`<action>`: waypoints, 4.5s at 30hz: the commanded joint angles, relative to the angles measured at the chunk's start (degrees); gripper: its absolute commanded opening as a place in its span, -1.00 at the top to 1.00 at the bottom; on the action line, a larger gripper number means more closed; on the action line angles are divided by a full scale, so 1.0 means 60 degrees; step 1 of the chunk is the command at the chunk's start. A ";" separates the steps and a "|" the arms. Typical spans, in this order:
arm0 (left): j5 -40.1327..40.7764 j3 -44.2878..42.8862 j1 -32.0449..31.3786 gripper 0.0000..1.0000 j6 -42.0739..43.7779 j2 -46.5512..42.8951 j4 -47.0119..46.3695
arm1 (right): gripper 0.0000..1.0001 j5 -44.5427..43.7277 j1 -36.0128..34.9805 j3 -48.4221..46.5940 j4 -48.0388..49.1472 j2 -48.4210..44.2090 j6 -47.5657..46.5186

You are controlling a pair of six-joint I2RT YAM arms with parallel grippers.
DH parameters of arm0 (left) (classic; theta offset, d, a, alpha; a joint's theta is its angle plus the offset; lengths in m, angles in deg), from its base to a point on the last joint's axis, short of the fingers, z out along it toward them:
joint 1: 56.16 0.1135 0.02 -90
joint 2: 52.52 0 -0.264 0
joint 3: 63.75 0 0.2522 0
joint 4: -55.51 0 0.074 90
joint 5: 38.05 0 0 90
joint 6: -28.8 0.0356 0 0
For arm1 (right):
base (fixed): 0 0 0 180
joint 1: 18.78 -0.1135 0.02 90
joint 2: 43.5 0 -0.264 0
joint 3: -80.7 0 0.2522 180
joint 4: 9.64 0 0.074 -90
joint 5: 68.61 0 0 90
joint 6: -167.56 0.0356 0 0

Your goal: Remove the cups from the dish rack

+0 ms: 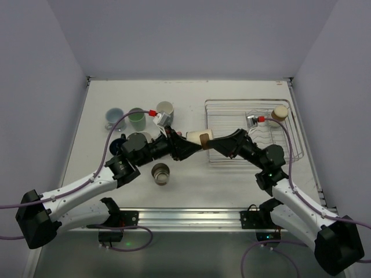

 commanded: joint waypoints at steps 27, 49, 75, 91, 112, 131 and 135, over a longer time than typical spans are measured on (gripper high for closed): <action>0.2966 -0.4560 -0.0013 1.00 0.3255 0.0727 1.3776 | -0.98 -0.3527 -0.0961 -0.1511 -0.6833 -0.1292 -0.5387; 0.3933 -0.4517 -0.1126 1.00 0.3519 0.2807 1.3805 | -0.98 -0.3792 -0.0946 -0.1071 -0.6599 -0.1029 -0.5490; 0.4562 -0.4369 -0.1229 -0.09 0.3593 0.3072 1.3499 | -0.98 -0.4990 -0.0932 -0.1247 -0.7082 -0.1365 -0.5607; 0.4123 -0.2117 -0.1229 -0.78 0.4778 -0.2973 0.7085 | -0.51 -0.8475 0.2215 -0.4101 -0.8020 0.1590 -0.6193; 0.4461 -0.0444 -0.1199 -1.00 0.5262 -0.4824 0.6716 | -0.87 -0.9900 0.5323 -0.8116 -0.8694 0.7568 -0.6427; 0.4475 -0.0371 -0.0907 -1.00 0.5321 -0.4487 0.6628 | -0.44 -0.9490 0.5484 -0.9421 -0.9397 0.9342 -0.7043; 0.4387 -0.0371 -0.0702 -1.00 0.5321 -0.4458 0.6598 | 0.02 -0.9534 0.5499 -0.9246 -0.9397 0.9021 -0.6999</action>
